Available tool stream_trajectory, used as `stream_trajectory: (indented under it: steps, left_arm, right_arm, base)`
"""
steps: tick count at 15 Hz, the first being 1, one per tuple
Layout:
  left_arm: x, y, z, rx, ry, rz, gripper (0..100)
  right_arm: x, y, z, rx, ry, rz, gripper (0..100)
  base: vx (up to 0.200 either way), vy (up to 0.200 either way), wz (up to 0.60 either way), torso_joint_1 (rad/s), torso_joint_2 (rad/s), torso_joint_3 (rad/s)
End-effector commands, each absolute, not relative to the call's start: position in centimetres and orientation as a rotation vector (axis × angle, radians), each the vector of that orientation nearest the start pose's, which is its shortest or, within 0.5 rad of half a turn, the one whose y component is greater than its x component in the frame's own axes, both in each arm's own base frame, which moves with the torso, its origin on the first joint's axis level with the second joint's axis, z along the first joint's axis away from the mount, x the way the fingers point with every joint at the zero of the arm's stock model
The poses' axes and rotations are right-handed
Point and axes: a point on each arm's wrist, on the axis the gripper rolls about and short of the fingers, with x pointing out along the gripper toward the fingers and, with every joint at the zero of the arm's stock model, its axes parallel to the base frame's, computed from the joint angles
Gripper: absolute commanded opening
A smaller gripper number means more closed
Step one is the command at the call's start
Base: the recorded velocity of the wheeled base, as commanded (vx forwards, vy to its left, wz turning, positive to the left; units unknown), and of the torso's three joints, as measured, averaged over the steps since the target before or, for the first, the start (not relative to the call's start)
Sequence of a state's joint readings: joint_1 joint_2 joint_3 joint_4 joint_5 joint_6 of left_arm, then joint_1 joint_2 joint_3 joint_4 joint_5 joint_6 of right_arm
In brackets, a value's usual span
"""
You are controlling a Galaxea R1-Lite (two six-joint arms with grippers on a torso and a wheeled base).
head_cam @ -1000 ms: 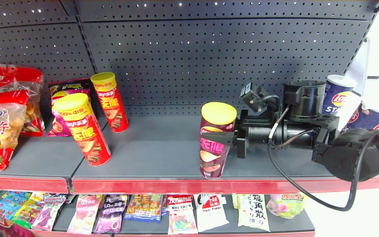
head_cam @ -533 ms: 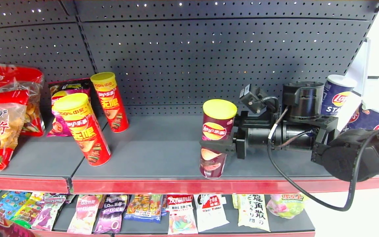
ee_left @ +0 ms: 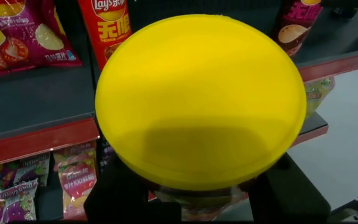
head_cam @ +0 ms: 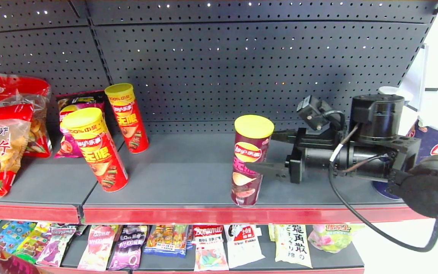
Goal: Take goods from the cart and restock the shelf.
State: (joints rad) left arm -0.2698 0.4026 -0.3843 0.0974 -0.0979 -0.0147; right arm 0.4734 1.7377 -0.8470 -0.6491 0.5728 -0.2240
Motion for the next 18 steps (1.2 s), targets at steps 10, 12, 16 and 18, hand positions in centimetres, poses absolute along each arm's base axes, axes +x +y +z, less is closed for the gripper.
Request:
stream_trajectory:
  steps: [10, 12, 16, 18]
  left_arm:
    - [2.0, -0.9, 19.9, -0.006, 0.109, -0.435, 0]
    - [2.5, -1.1, 20.1, -0.006, 0.111, -0.462, 0]
    - [2.6, -1.3, 20.0, -0.009, 0.121, -0.494, 0]
    - [2.6, -1.2, 20.0, -0.009, 0.118, -0.494, 0]
  right_arm:
    - [7.8, 3.2, 18.6, -0.168, -0.074, 0.505, 100]
    - [4.1, 1.2, 17.4, -0.128, -0.109, 0.303, 100]
    - [-1.2, -0.6, 15.2, -0.101, 0.019, 0.009, 100]
    - [-2.5, -0.8, 13.6, -0.108, 0.075, -0.112, 100]
  base:
    - [0.000, 0.000, 0.00, 0.000, 0.00, 0.000]
    - [0.000, 0.000, 0.00, 0.000, 0.00, 0.000]
    - [0.000, 0.000, 0.00, 0.000, 0.00, 0.000]
    - [0.000, 0.000, 0.00, 0.000, 0.00, 0.000]
